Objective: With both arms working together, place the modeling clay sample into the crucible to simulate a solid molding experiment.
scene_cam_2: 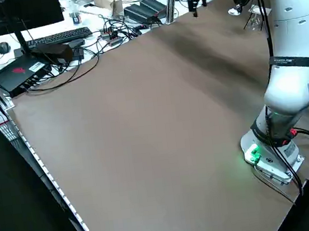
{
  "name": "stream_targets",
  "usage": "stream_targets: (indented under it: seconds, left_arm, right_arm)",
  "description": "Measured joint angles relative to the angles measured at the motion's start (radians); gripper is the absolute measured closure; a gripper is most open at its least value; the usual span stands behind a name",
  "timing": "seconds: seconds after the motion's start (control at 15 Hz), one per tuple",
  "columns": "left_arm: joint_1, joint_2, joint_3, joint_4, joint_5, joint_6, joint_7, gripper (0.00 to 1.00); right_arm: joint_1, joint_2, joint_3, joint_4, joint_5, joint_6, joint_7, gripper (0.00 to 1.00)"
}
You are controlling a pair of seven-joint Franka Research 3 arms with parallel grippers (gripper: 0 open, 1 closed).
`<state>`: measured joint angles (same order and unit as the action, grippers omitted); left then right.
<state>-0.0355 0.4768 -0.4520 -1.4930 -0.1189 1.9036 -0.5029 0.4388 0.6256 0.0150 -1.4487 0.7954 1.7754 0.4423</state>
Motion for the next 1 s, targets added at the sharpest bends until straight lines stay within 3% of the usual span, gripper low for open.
stream_targets:
  seconds: [0.33, 0.53, 0.67, 1.0]
  left_arm:
    - [0.106, -0.005, 0.001, 0.001, 0.211, -0.108, 0.243, 0.02]
    - [0.185, -0.049, 0.0, 0.006, 0.316, -0.195, 0.353, 0.02]
    - [0.248, -0.123, -0.001, 0.008, 0.335, -0.249, 0.395, 0.02]
    - [0.255, -0.244, -0.013, 0.007, 0.327, -0.4, 0.339, 0.01]
  right_arm:
    - [-0.132, -0.016, -0.004, 0.067, -0.116, -0.22, -0.078, 0.96]
    - [-0.208, -0.029, -0.005, 0.084, -0.201, -0.26, -0.162, 0.96]
    - [-0.264, -0.028, -0.006, 0.083, -0.303, -0.362, -0.278, 0.96]
    - [-0.326, -0.024, -0.006, 0.065, -0.394, -0.432, -0.457, 0.96]
